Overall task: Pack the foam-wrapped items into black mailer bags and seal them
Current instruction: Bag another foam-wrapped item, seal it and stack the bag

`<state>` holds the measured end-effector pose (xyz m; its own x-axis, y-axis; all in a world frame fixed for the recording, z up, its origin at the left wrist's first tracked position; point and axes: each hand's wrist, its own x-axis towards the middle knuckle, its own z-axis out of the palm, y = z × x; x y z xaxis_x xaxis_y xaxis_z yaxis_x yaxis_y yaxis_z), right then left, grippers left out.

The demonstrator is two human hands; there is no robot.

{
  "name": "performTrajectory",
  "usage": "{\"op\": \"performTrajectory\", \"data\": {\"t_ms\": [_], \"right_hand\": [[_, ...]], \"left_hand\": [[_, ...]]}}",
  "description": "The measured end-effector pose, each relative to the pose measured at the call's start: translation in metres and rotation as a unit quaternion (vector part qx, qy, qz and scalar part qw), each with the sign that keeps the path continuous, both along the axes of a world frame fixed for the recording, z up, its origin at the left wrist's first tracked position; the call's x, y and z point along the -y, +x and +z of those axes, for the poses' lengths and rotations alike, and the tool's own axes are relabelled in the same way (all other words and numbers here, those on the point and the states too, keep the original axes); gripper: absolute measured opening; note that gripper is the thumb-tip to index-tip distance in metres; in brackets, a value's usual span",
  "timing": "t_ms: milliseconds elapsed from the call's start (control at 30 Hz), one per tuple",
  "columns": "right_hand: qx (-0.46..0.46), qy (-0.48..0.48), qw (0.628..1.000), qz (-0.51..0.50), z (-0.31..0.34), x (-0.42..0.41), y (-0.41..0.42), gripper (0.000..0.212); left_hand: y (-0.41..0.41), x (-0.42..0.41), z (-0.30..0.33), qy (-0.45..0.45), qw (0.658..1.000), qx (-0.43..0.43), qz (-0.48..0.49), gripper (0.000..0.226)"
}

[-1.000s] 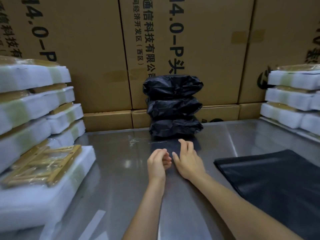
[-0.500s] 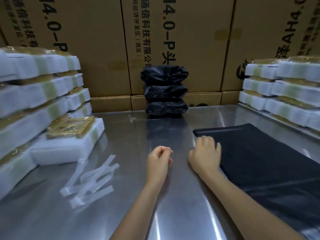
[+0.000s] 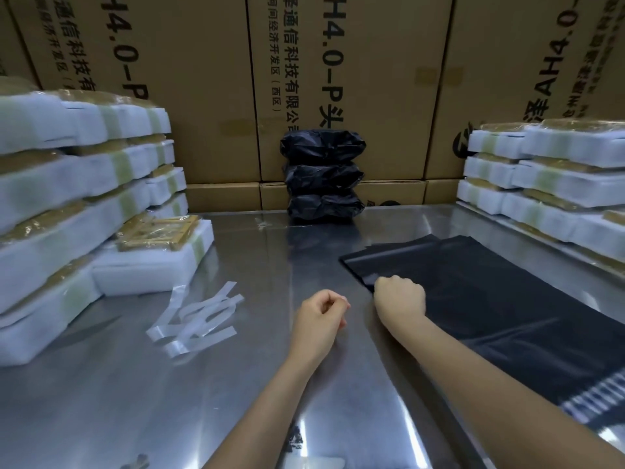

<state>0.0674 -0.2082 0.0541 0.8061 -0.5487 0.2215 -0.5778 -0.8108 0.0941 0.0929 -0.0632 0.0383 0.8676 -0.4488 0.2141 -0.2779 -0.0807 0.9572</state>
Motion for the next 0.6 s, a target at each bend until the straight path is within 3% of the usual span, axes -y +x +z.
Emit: {"op": "performTrajectory", "data": {"t_ms": [100, 167, 200, 300, 333, 400, 467, 600], "right_hand": [[0.081, 0.156, 0.983, -0.043, 0.012, -0.007, 0.008, 0.022], [0.148, 0.328, 0.93, -0.069, 0.024, -0.011, 0.015, 0.027], [0.173, 0.422, 0.887, -0.07, 0.031, -0.013, 0.018, 0.029], [0.209, 0.689, 0.693, -0.032, 0.042, -0.026, 0.023, 0.033], [0.191, 0.716, 0.672, -0.004, 0.042, -0.03, 0.024, 0.036], [0.184, 0.704, 0.684, 0.055, 0.041, -0.036, 0.027, 0.036], [0.246, 0.63, 0.73, 0.095, 0.038, -0.036, 0.029, 0.028], [0.333, 0.495, 0.798, 0.078, 0.024, -0.014, 0.015, 0.026]], "left_hand": [[-0.008, -0.001, 0.0, 0.052, 0.997, 0.054, -0.007, 0.023], [-0.015, -0.003, 0.002, 0.087, 0.983, 0.16, -0.011, 0.019], [-0.019, -0.003, 0.003, 0.104, 0.967, 0.231, -0.013, 0.015], [-0.028, -0.005, 0.005, 0.132, 0.898, 0.419, -0.037, 0.014], [-0.03, -0.006, 0.005, 0.136, 0.884, 0.444, -0.048, 0.015], [-0.028, -0.006, 0.004, 0.174, 0.879, 0.438, -0.071, 0.021], [-0.023, -0.005, 0.0, 0.269, 0.877, 0.387, -0.09, 0.037], [0.002, -0.021, -0.001, 0.447, 0.824, 0.323, -0.129, 0.052]]}}
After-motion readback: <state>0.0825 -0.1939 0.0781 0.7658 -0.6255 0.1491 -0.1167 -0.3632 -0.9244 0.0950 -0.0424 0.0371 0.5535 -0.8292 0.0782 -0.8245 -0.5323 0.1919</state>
